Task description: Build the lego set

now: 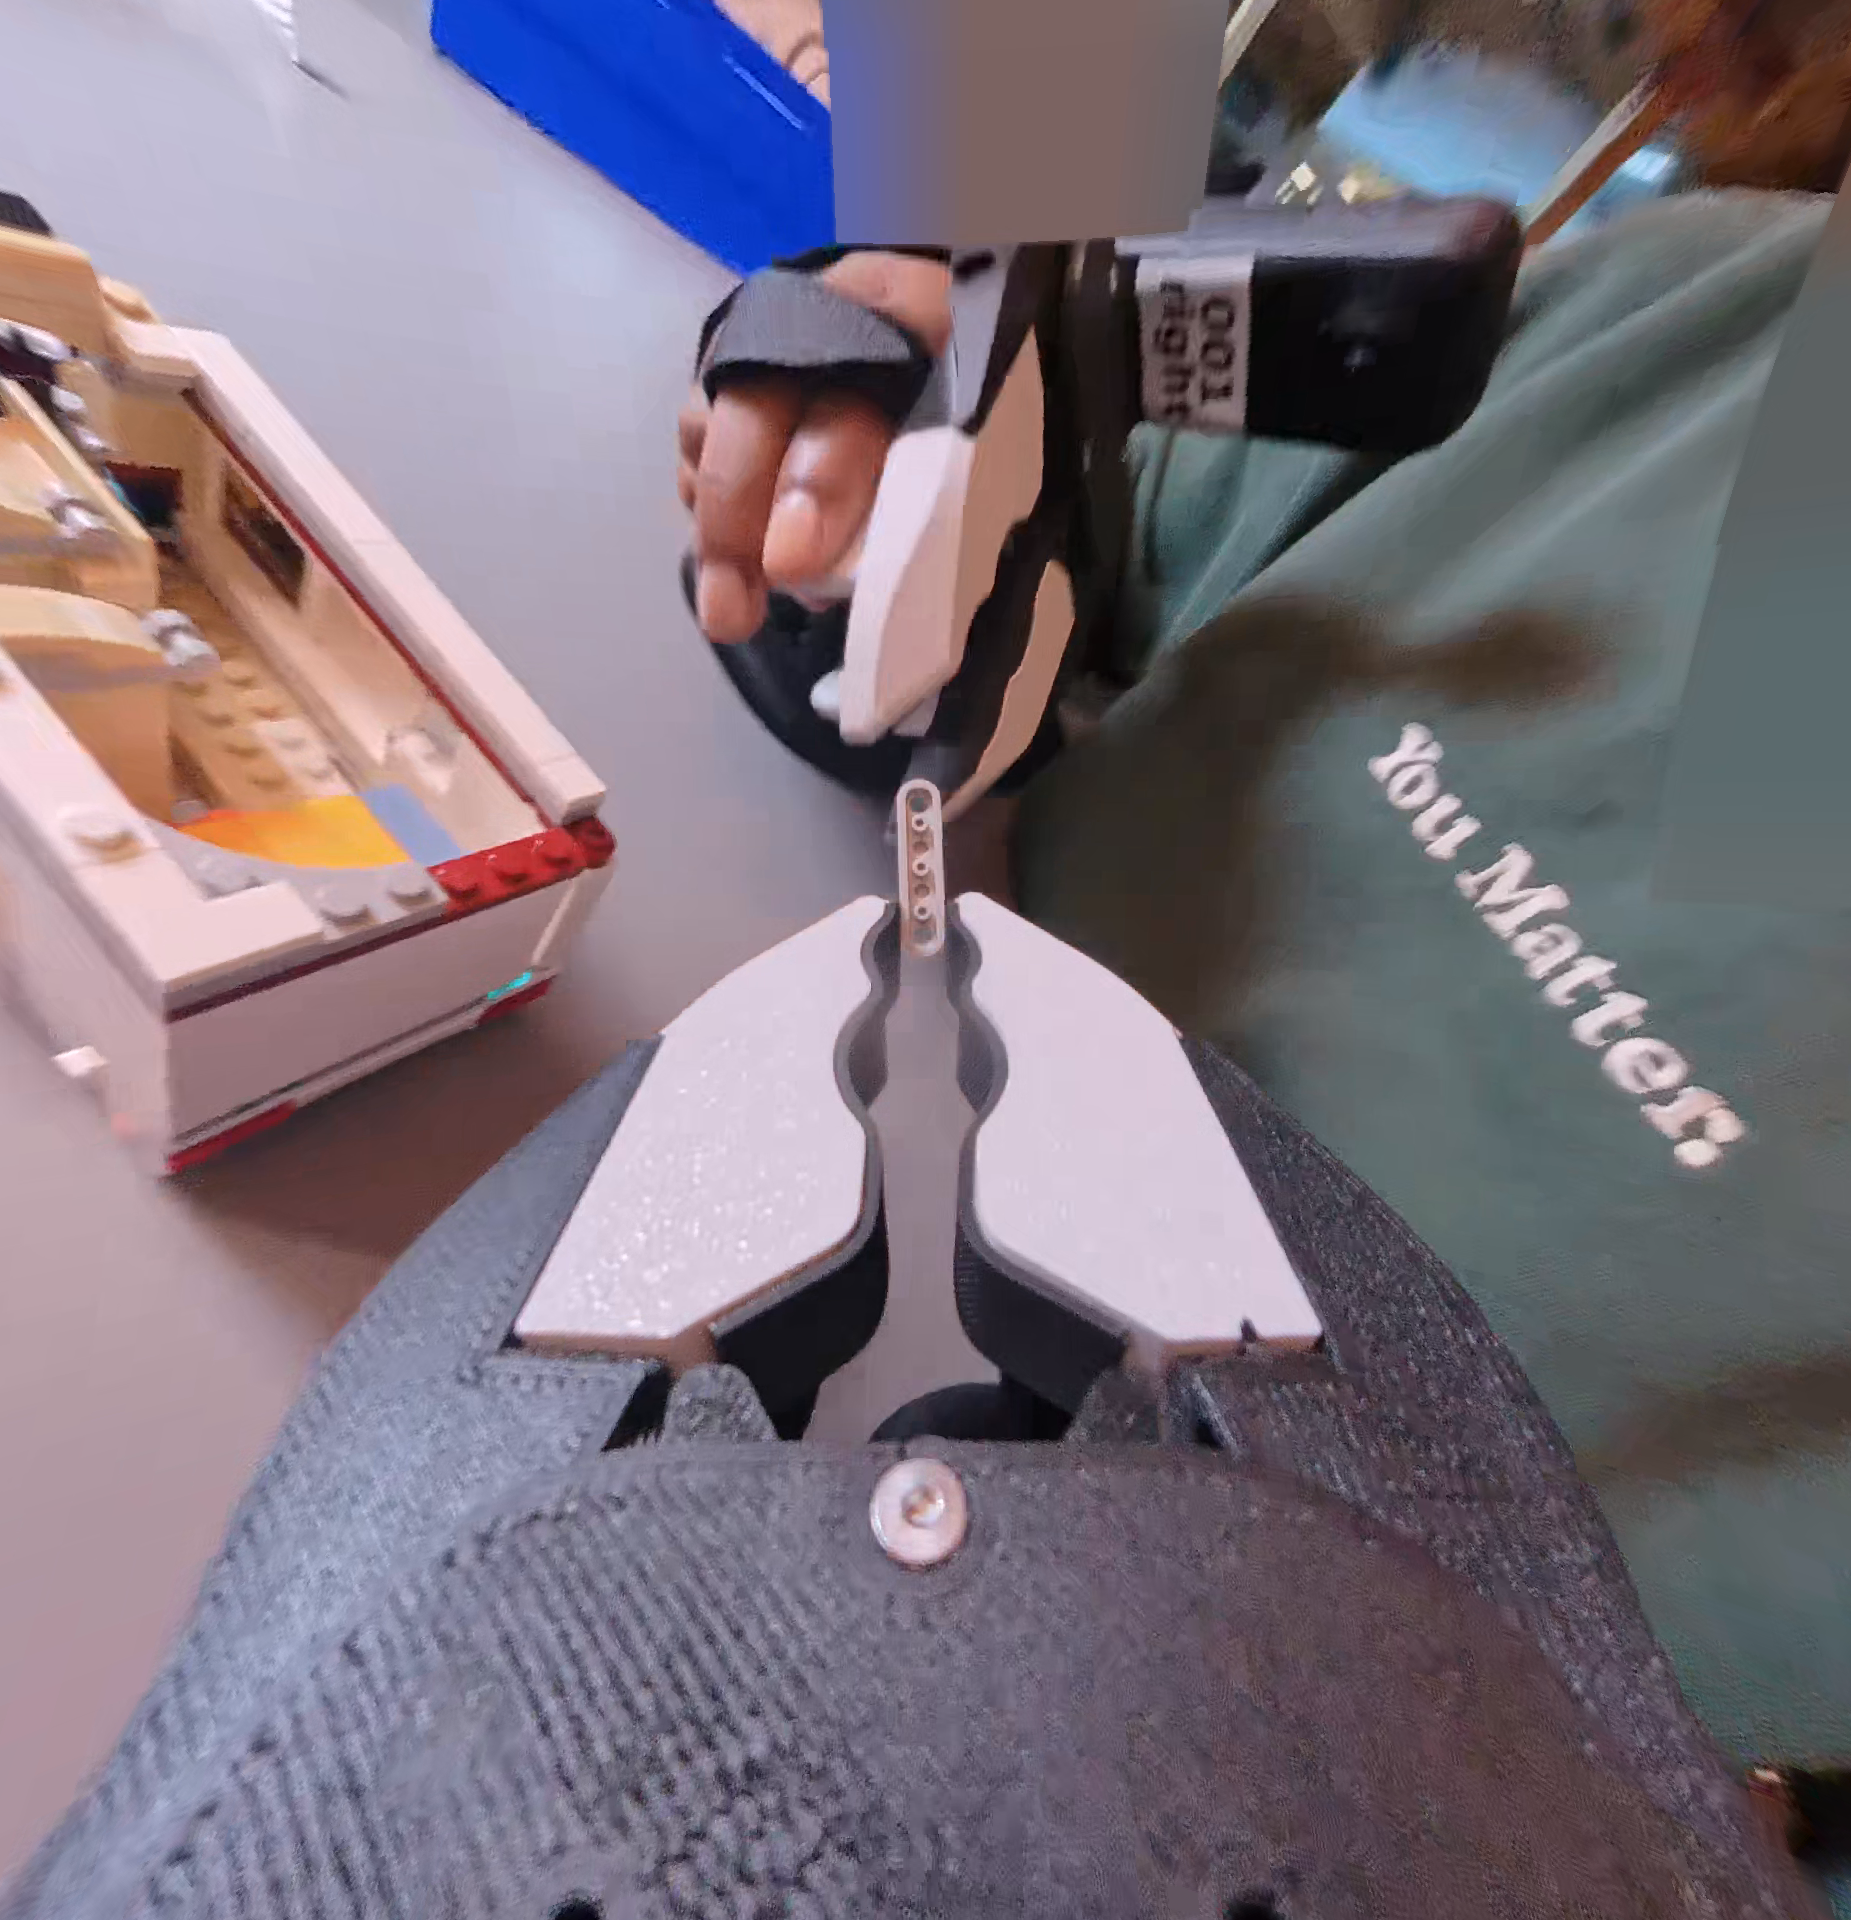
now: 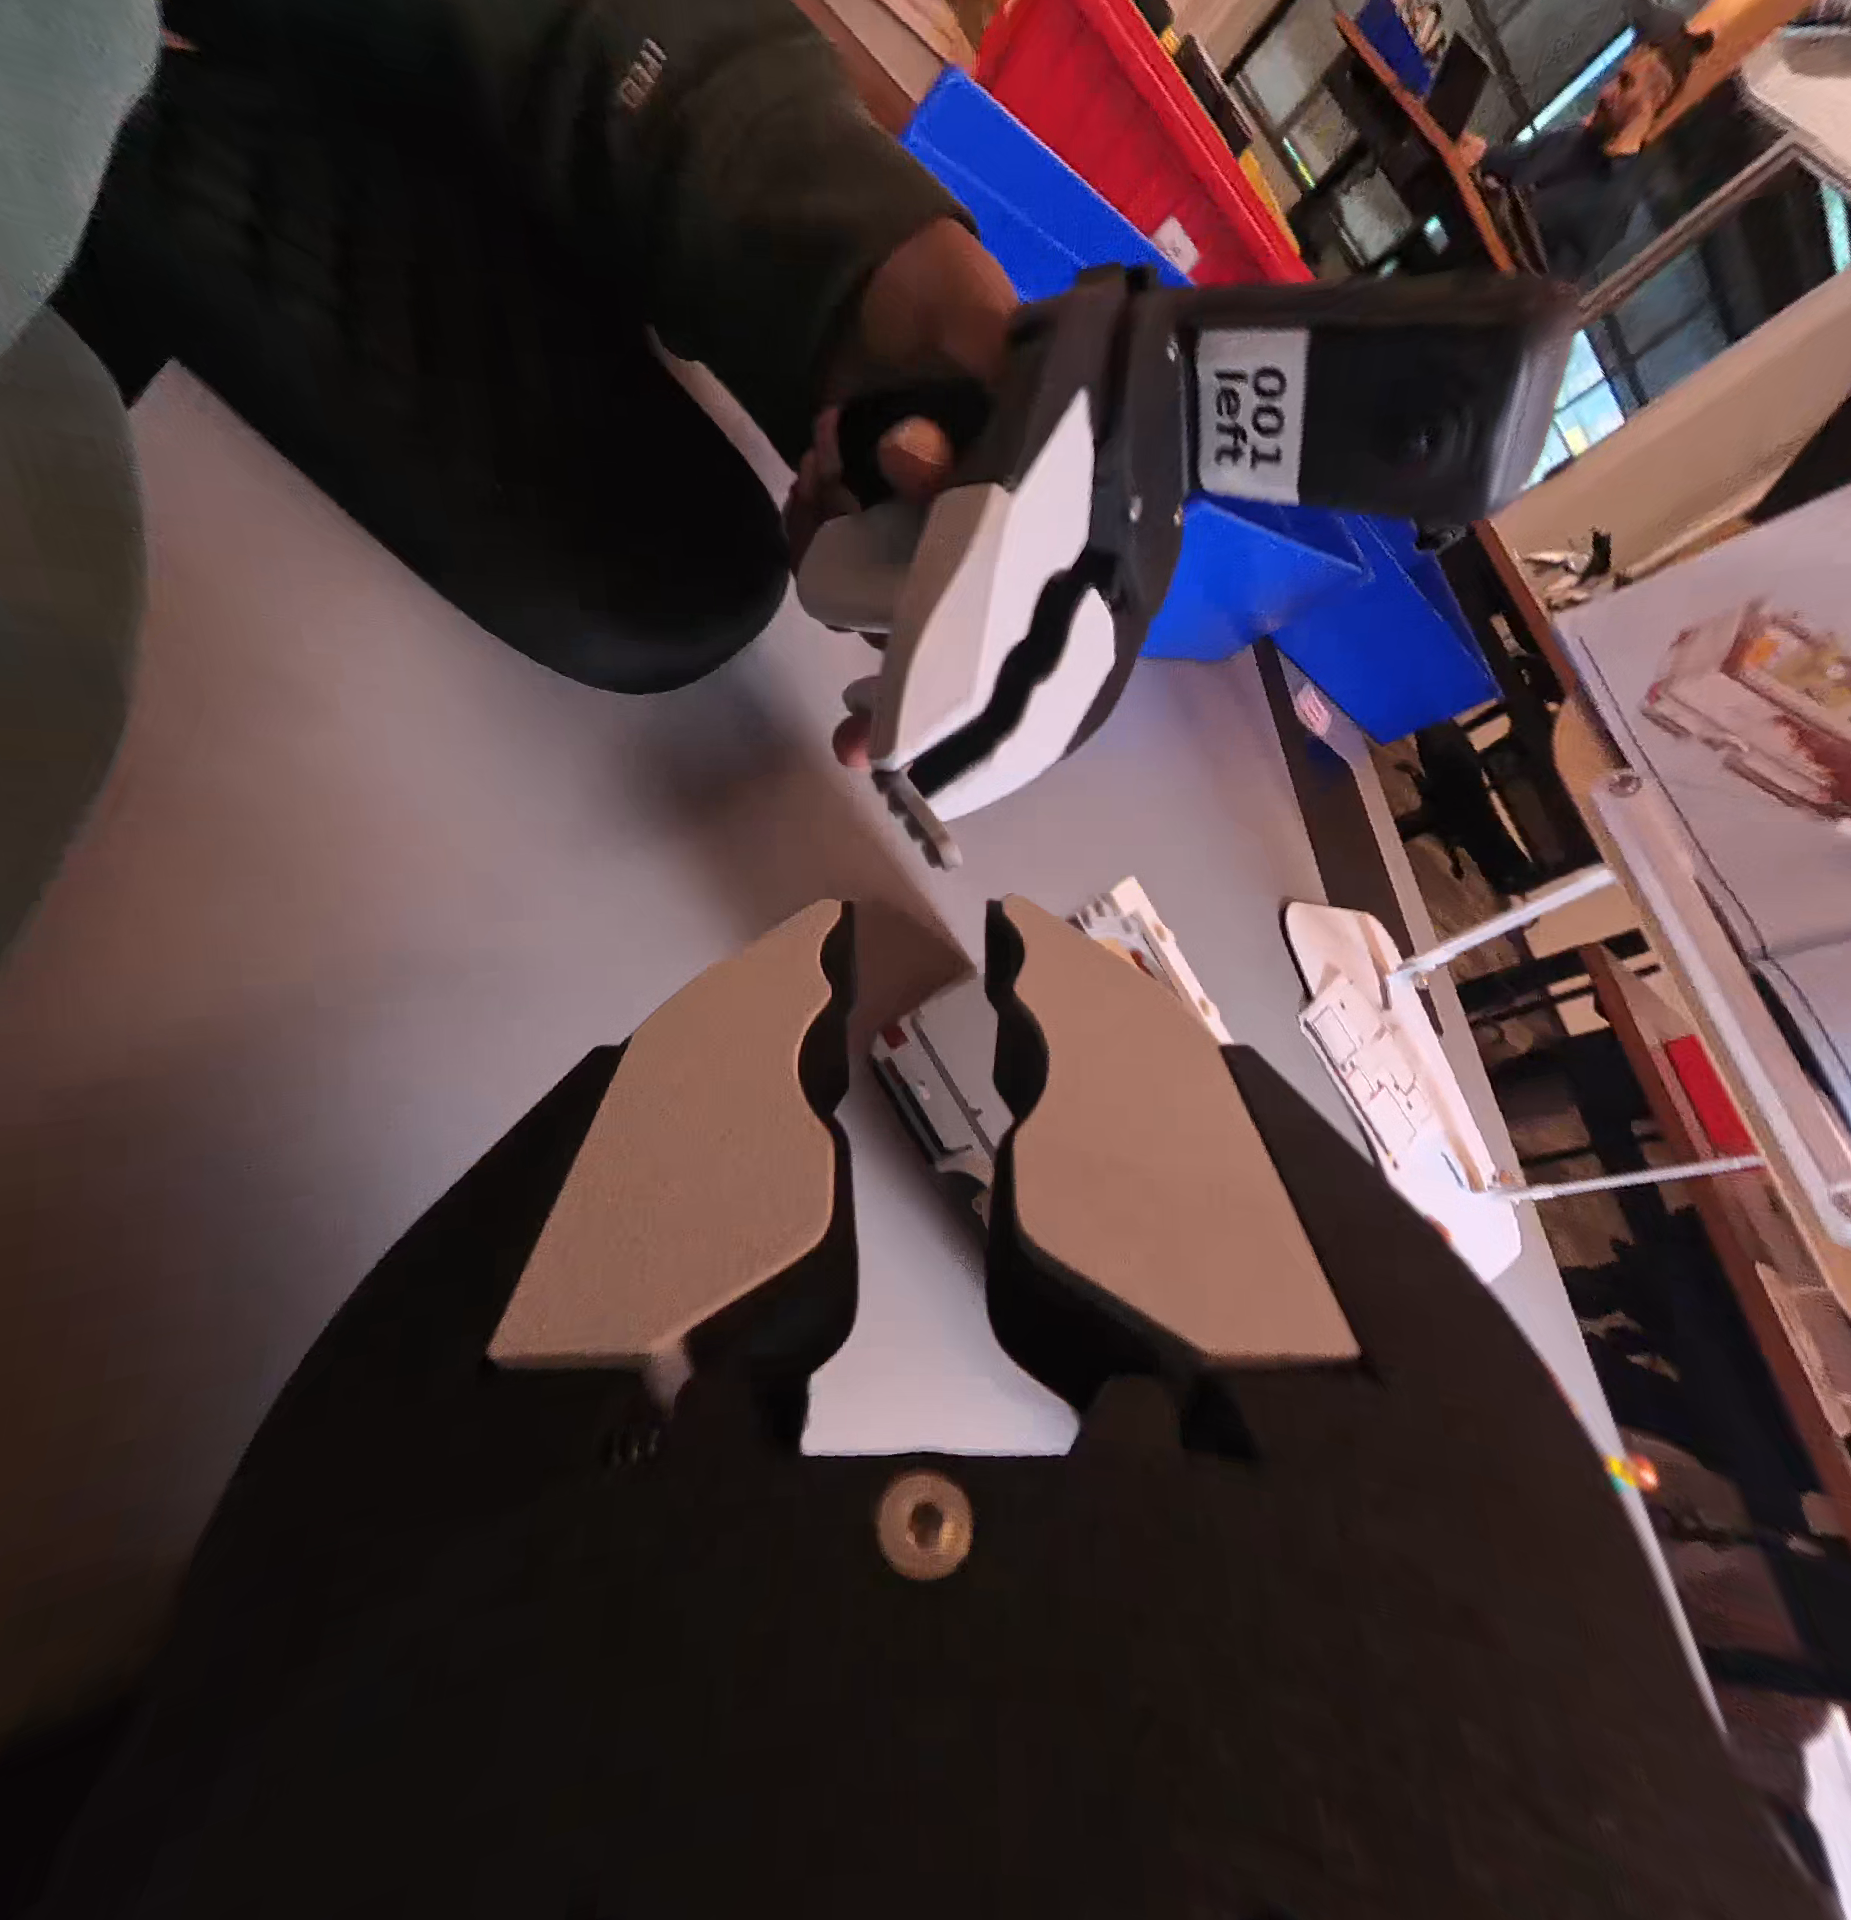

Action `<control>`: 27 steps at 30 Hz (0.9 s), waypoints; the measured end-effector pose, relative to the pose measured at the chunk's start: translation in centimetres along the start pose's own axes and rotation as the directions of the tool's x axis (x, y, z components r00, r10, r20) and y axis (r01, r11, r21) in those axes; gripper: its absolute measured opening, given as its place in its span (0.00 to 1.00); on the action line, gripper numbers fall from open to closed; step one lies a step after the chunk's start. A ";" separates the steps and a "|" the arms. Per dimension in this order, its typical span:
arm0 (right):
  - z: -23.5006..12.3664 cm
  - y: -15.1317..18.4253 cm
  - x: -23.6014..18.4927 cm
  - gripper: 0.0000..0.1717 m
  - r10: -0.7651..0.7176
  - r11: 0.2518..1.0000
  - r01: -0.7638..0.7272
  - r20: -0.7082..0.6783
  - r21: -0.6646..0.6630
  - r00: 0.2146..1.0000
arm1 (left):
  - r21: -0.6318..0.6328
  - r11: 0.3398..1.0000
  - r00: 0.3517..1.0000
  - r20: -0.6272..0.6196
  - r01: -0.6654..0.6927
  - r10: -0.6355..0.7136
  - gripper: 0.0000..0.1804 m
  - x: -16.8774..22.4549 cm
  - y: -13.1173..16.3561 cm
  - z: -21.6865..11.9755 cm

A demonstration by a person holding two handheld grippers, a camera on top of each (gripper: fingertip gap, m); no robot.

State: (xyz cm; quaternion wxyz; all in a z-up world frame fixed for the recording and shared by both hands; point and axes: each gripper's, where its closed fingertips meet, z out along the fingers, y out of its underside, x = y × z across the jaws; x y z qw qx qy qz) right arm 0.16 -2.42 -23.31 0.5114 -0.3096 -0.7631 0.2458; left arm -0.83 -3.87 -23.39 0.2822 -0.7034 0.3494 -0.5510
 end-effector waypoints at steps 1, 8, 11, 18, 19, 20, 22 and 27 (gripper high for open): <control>0.3 -0.2 -0.3 0.13 -0.008 1.000 0.008 0.013 0.005 1.000 | 0.008 1.000 0.999 -0.027 0.029 -0.029 0.04 0.2 0.0 0.1; 0.7 -0.2 -1.1 0.02 0.203 0.978 -0.206 0.124 0.014 0.971 | 0.021 0.999 0.999 -0.021 0.030 -0.029 0.05 0.2 0.3 0.7; 0.4 0.2 -0.5 0.02 0.551 0.829 -0.558 0.195 -0.017 0.812 | 0.059 0.986 0.983 0.104 -0.156 0.149 0.05 -0.3 -0.8 0.1; -0.3 -0.5 0.7 0.02 0.911 0.191 -0.979 0.383 -0.070 0.150 | -0.131 0.753 0.631 0.464 -0.645 0.621 0.11 -0.9 -2.9 -0.6; -0.3 -0.5 0.8 0.02 0.912 0.121 -0.989 0.404 -0.088 0.075 | -0.177 0.716 0.578 0.476 -0.675 0.663 0.11 -0.9 -2.9 -0.5; -0.3 -0.6 0.7 0.02 0.908 0.066 -0.992 0.418 -0.107 0.016 | -0.203 0.690 0.545 0.477 -0.695 0.690 0.10 -0.7 -2.8 -0.3; -0.2 -0.7 0.7 0.02 0.895 0.000 -0.992 0.443 -0.127 -0.056 | -0.241 0.671 0.514 0.481 -0.702 0.710 0.09 -0.8 -2.5 -0.1; 0.1 -1.1 0.6 0.02 0.878 -0.053 -0.988 0.465 -0.147 -0.116 | -0.247 0.665 0.510 0.475 -0.705 0.717 0.05 -0.7 -2.2 0.1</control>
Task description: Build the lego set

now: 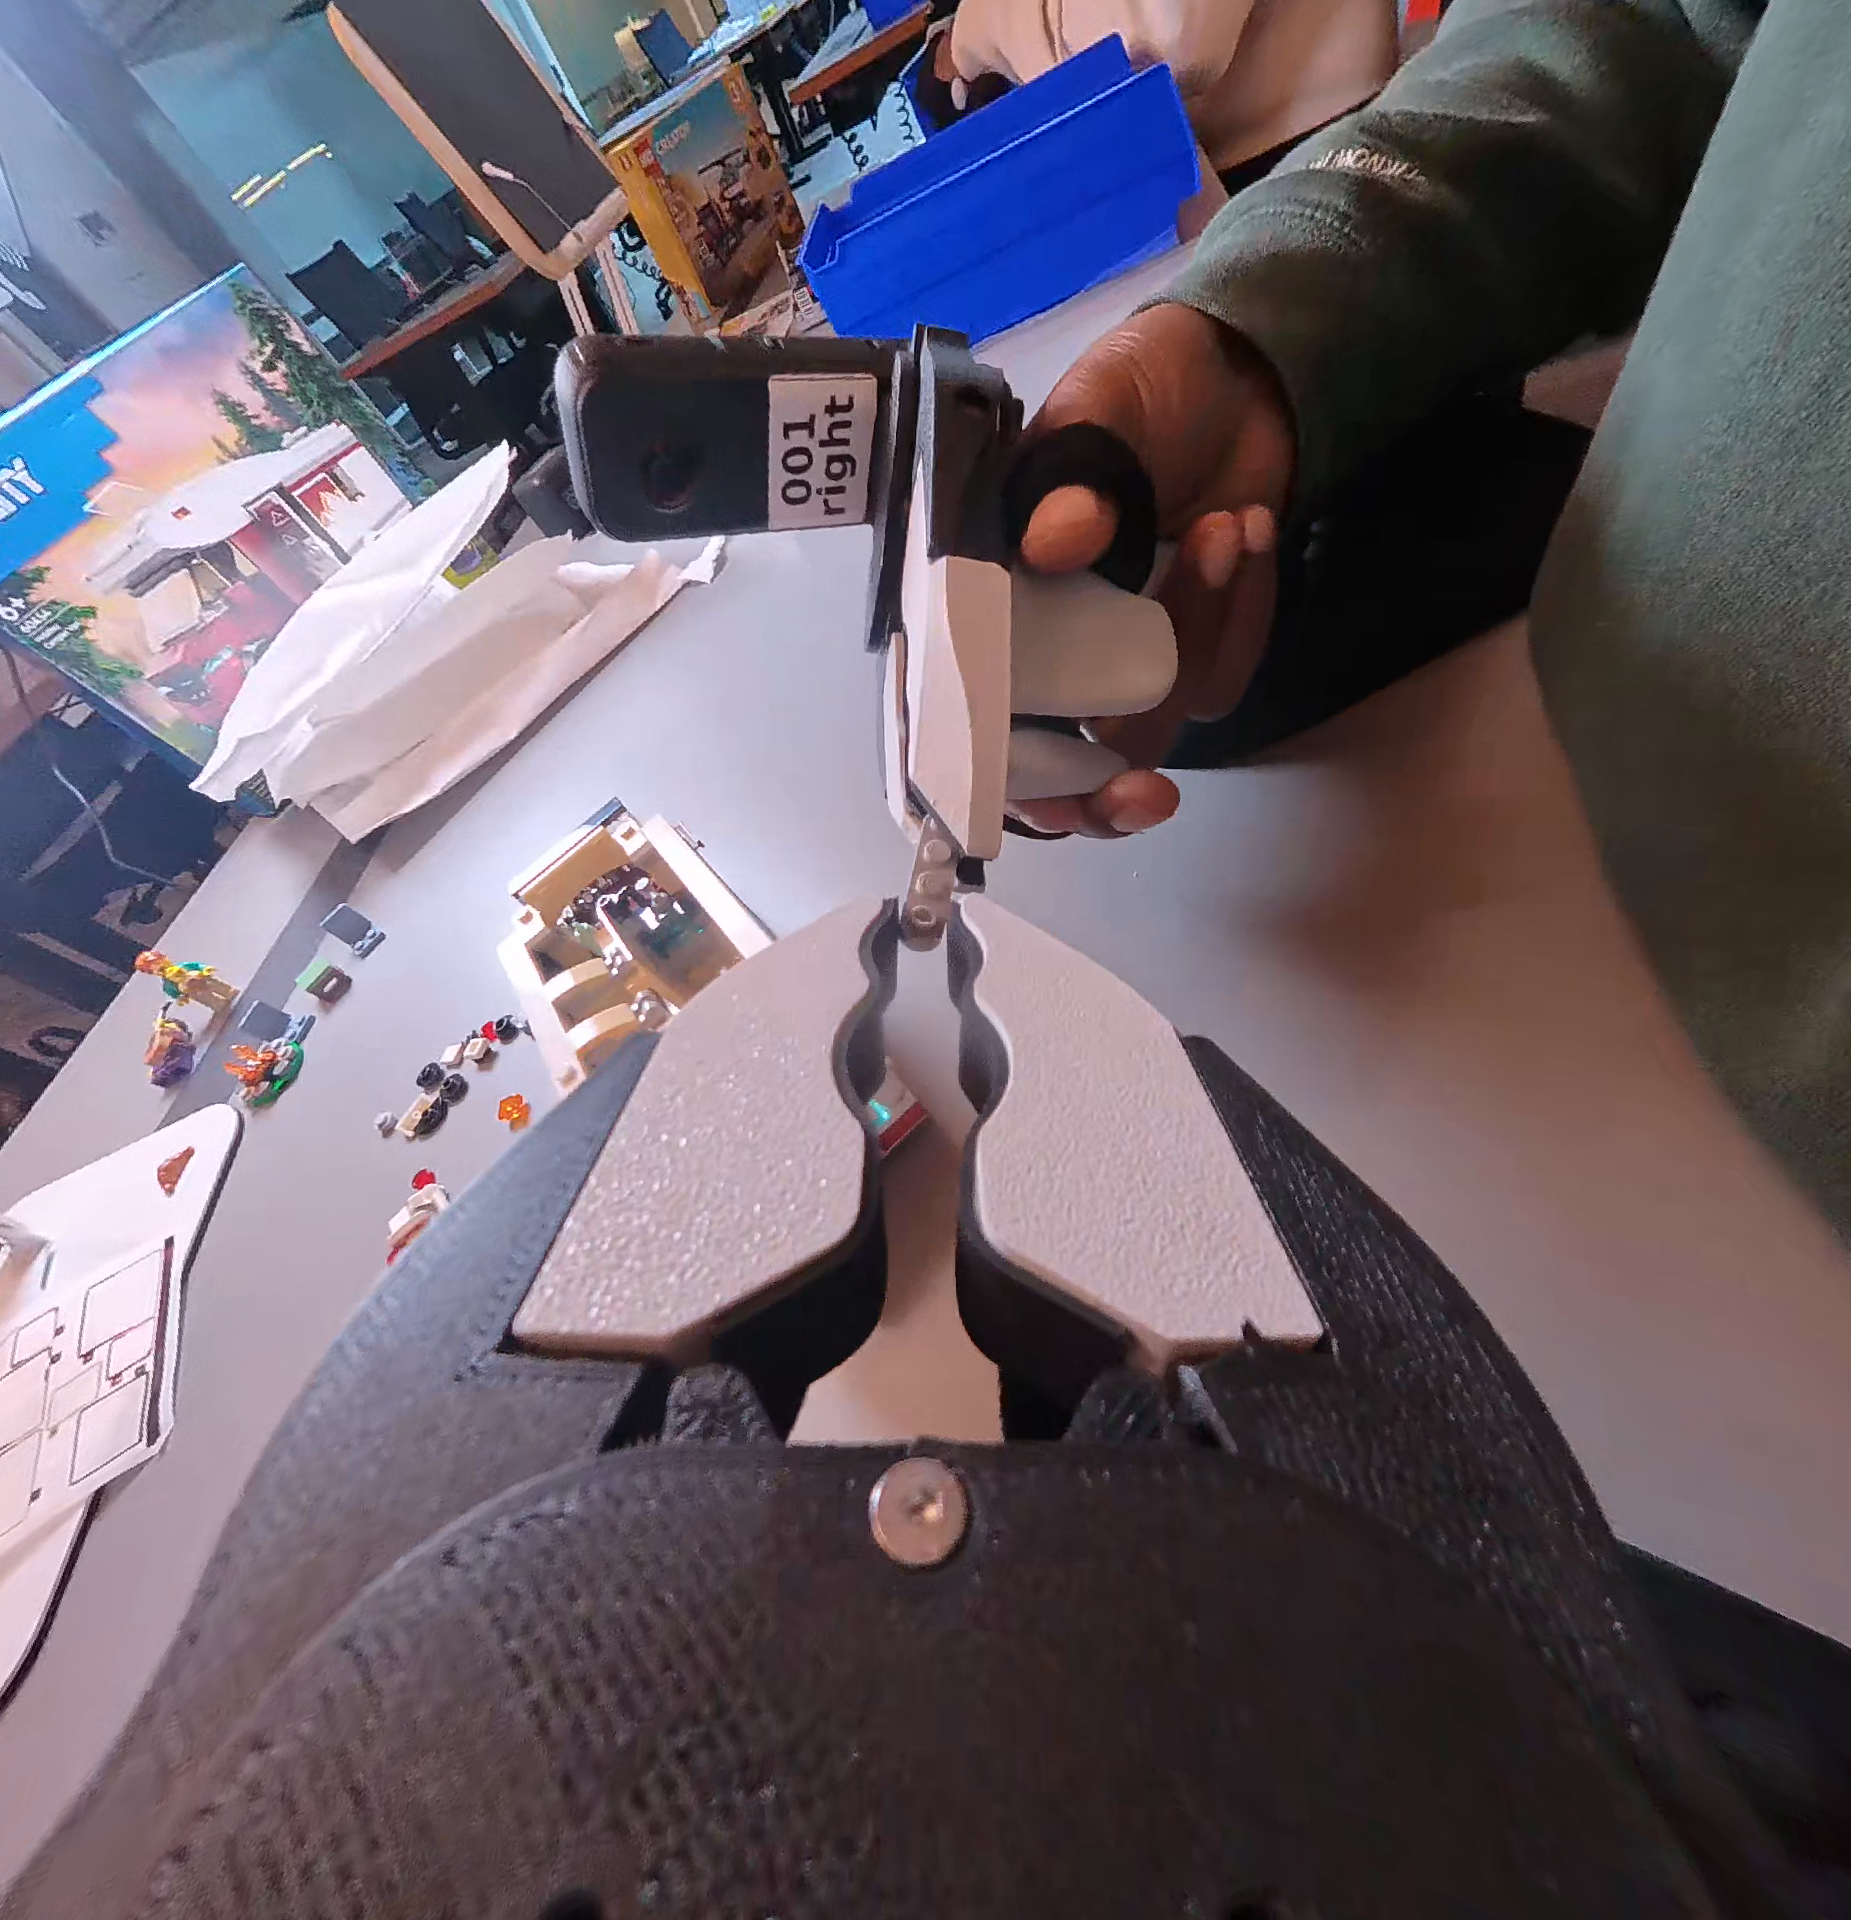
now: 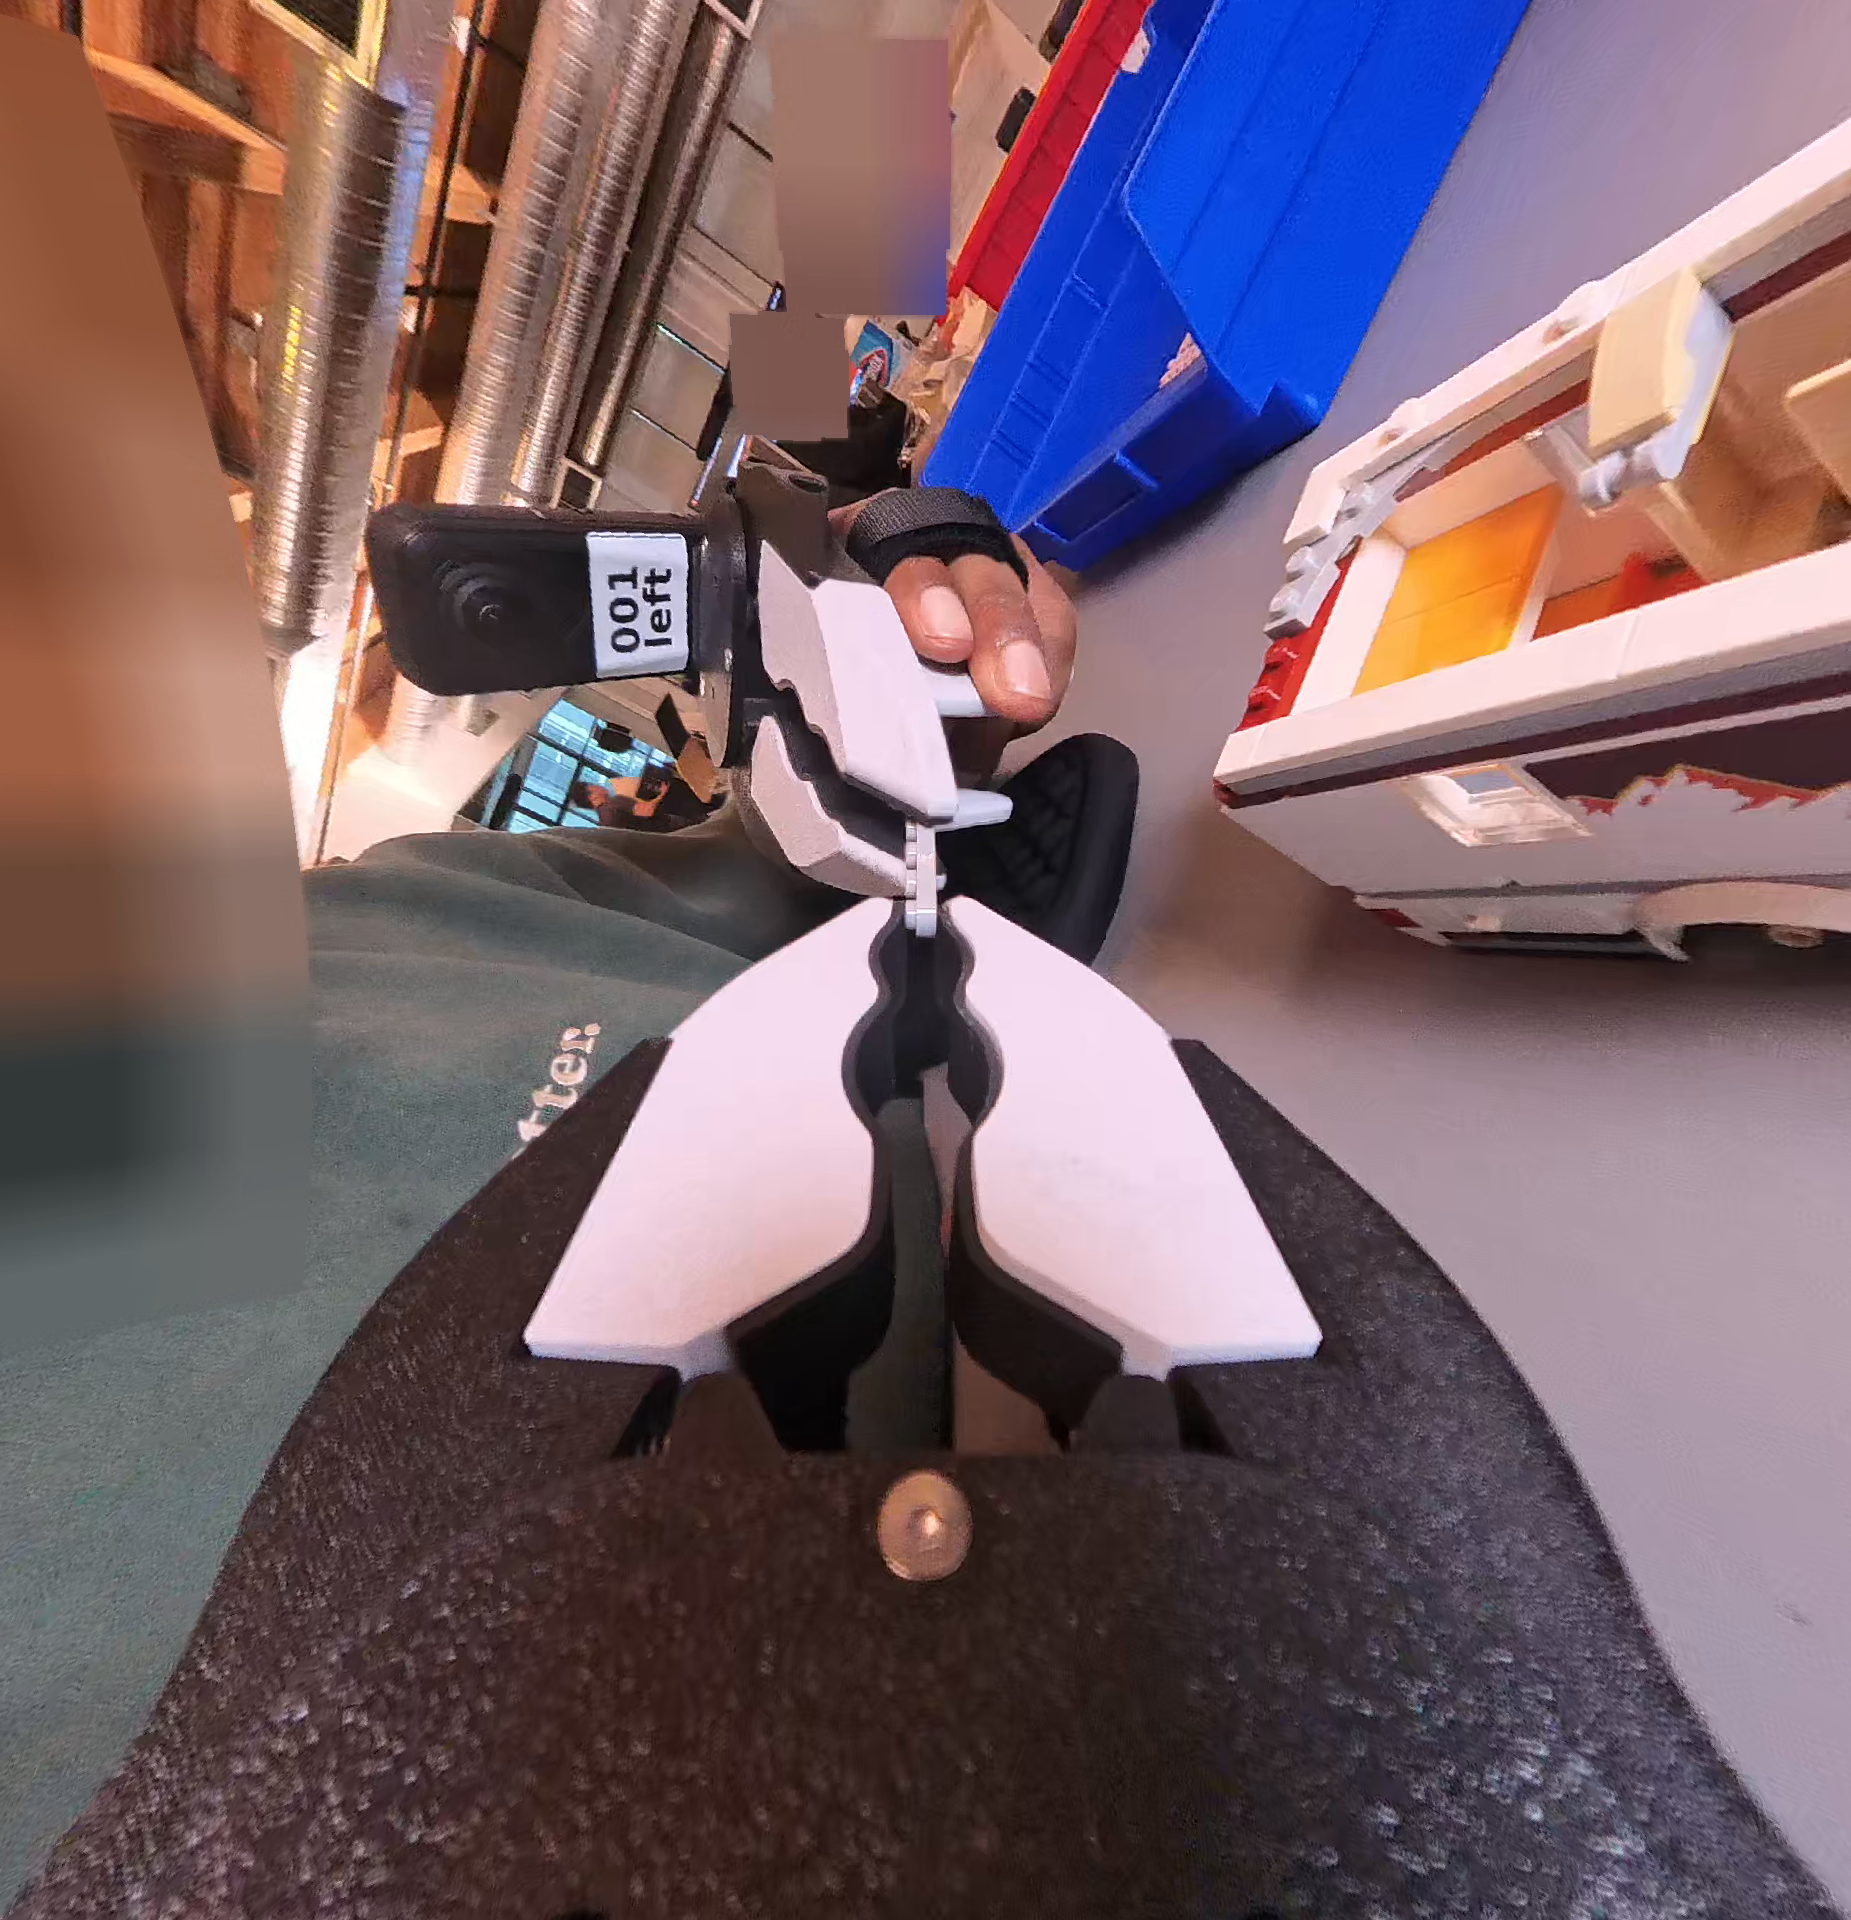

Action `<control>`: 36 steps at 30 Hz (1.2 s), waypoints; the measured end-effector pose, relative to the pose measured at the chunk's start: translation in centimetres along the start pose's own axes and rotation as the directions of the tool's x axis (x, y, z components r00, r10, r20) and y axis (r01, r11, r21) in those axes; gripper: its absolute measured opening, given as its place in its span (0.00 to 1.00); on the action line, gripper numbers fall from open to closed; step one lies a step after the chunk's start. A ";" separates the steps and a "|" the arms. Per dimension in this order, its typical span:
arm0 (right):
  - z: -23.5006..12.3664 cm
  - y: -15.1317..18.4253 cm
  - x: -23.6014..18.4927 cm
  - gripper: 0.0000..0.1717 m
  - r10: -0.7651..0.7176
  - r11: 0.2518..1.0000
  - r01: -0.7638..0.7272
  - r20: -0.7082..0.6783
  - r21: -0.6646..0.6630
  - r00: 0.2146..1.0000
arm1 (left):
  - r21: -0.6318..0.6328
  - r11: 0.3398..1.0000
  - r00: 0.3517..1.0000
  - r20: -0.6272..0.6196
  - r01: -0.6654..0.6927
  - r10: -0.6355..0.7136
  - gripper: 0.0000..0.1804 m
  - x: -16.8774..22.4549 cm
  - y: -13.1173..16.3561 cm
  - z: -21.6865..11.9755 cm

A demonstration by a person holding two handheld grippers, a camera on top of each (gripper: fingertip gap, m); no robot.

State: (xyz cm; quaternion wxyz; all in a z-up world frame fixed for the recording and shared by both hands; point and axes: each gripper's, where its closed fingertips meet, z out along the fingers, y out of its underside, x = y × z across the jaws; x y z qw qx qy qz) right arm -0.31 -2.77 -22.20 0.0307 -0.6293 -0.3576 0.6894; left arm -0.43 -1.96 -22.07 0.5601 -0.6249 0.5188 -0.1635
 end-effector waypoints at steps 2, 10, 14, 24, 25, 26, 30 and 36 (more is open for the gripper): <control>0.1 0.1 -0.2 0.02 -0.024 1.000 0.024 0.009 -0.006 1.000 | 0.006 1.000 1.000 -0.016 0.013 -0.013 0.05 0.1 -0.2 -0.1; -0.7 -1.1 -0.8 0.12 -0.687 0.726 0.657 -0.220 -0.202 0.692 | 0.043 0.954 0.936 -0.211 0.296 -0.281 0.04 0.4 0.3 -1.0; -0.2 -0.3 0.2 0.10 -0.839 0.544 0.744 -0.219 -0.389 0.499 | 0.018 0.950 0.923 -0.242 0.311 -0.298 0.04 0.9 0.6 -0.6; 0.8 0.3 1.0 0.04 -0.869 0.493 0.748 -0.205 -0.444 0.451 | 0.004 0.946 0.915 -0.253 0.325 -0.313 0.04 1.2 0.8 -0.5; 0.8 0.3 1.1 0.04 -0.864 0.501 0.744 -0.209 -0.442 0.457 | 0.003 0.945 0.915 -0.253 0.327 -0.316 0.04 1.1 0.8 -0.5; 0.8 0.3 1.2 0.04 -0.860 0.508 0.739 -0.214 -0.442 0.463 | 0.001 0.944 0.914 -0.250 0.329 -0.318 0.04 1.1 0.9 -0.4; 0.4 -0.3 1.9 0.04 -0.816 0.577 0.698 -0.272 -0.424 0.510 | 0.034 0.930 0.917 -0.187 0.365 -0.353 0.12 -0.8 1.3 -0.9; -1.2 -2.1 2.8 0.04 -0.725 0.687 0.637 -0.395 -0.351 0.564 | -0.096 0.905 0.906 0.143 0.413 -0.398 0.28 -6.6 7.0 -1.1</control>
